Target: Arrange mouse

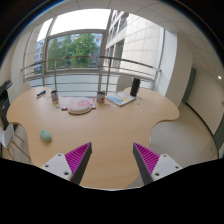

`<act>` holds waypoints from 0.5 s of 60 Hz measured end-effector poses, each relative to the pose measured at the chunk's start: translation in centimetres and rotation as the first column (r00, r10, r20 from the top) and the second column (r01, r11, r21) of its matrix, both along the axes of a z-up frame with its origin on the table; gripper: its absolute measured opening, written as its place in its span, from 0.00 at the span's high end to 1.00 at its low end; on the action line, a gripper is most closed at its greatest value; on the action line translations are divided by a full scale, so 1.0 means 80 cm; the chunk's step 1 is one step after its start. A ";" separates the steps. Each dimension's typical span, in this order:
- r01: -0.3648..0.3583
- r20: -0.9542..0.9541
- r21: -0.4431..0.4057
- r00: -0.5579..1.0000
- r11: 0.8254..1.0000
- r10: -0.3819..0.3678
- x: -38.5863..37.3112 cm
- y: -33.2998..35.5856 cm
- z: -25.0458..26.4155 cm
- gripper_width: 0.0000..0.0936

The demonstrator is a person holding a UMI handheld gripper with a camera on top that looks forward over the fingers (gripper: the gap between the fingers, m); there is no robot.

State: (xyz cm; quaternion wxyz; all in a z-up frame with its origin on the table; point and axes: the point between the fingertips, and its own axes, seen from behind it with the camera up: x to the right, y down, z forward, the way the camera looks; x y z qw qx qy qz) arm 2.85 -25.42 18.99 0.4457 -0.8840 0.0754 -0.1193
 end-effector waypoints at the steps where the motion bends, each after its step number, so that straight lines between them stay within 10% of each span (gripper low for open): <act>1: -0.001 -0.002 -0.004 1.000 1.000 0.001 -0.001 -0.001 -0.002 0.09; 30: -0.147 -0.108 -0.149 0.985 0.978 0.131 -0.254 0.004 -0.184 0.09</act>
